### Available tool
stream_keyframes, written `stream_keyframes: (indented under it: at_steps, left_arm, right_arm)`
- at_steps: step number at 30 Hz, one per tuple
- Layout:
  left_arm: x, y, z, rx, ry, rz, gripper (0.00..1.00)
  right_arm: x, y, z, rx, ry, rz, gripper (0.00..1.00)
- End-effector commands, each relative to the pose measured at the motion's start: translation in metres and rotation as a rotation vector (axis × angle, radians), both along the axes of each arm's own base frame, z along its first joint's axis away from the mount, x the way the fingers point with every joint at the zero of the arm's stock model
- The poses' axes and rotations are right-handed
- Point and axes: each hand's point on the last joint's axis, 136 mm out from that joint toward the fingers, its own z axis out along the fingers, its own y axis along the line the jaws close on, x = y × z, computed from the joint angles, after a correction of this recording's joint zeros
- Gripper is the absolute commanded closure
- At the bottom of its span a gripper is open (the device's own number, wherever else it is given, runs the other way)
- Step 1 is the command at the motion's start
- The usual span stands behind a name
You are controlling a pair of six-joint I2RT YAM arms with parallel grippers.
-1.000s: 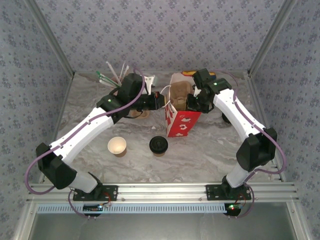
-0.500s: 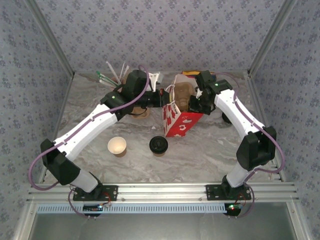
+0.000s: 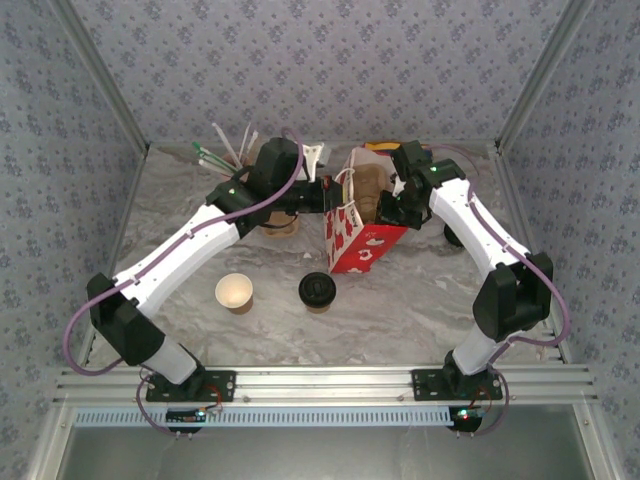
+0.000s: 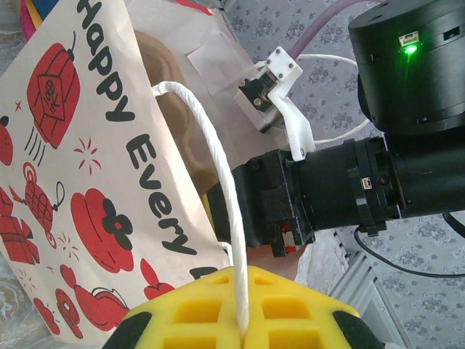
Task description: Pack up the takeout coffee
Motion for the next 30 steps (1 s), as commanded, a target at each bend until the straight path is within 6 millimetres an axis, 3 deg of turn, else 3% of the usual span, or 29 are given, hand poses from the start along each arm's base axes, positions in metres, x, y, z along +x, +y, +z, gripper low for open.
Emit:
stream_keyframes:
  at_steps: [1, 13, 16, 30]
  left_arm:
    - [-0.004, -0.009, 0.020, -0.043, -0.032, -0.035, 1.00]
    - [-0.003, -0.009, 0.017, -0.040, -0.026, -0.036, 1.00]
    - [-0.004, -0.009, 0.016, -0.038, -0.025, -0.038, 1.00]
    - [-0.004, -0.010, 0.012, -0.031, -0.017, -0.041, 1.00]
  right_arm:
    - [-0.003, -0.003, -0.003, 0.001, 0.028, -0.013, 0.83]
    - [-0.005, -0.007, -0.004, -0.030, 0.037, -0.011, 0.75]
    - [-0.006, -0.009, -0.005, -0.049, 0.041, -0.012, 0.65]
    - [-0.003, -0.010, 0.007, -0.118, 0.018, -0.004, 0.52]
